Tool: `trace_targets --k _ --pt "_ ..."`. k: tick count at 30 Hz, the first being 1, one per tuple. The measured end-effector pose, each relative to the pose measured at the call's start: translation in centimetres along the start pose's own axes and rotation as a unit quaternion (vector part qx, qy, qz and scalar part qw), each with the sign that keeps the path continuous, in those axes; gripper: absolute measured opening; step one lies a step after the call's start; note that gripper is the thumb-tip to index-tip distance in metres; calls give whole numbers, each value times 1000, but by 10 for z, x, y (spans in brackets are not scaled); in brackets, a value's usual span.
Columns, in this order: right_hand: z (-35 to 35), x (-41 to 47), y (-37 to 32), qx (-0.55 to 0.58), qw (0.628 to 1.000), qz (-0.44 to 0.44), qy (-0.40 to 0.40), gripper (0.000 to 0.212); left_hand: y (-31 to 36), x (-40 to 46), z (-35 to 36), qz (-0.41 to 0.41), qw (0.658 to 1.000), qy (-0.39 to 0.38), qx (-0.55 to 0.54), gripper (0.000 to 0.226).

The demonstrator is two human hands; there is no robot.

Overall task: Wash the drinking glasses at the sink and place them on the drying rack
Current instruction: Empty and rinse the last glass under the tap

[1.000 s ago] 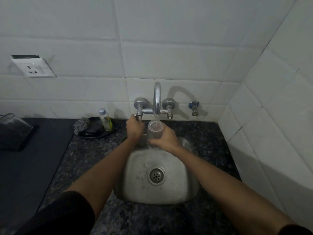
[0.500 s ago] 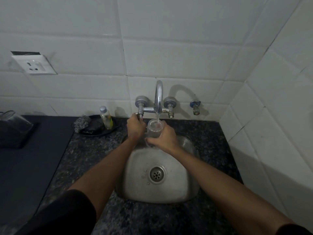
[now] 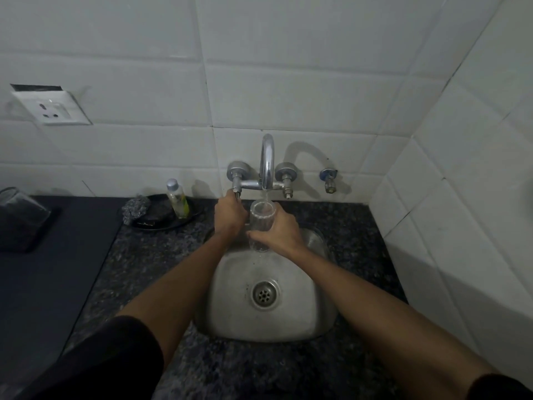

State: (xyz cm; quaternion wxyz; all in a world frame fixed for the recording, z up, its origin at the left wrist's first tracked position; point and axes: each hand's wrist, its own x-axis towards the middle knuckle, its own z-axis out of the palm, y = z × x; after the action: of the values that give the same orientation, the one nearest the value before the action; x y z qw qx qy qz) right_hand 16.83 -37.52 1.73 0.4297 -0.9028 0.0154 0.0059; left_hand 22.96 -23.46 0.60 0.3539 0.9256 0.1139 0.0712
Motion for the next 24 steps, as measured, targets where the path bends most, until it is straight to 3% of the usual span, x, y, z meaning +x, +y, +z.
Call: trace_targets --k 4,10,24 --pt "2 0 -2 -28 999 19 -11 82 -4 -4 -8 17 1000 -24 4 17" --pt "3 -5 -5 -19 1000 18 10 84 -30 -23 -17 65 996 -48 -27 39" --pt "3 -5 6 -19 996 59 59 79 -41 -53 -33 76 993 -90 9 69"
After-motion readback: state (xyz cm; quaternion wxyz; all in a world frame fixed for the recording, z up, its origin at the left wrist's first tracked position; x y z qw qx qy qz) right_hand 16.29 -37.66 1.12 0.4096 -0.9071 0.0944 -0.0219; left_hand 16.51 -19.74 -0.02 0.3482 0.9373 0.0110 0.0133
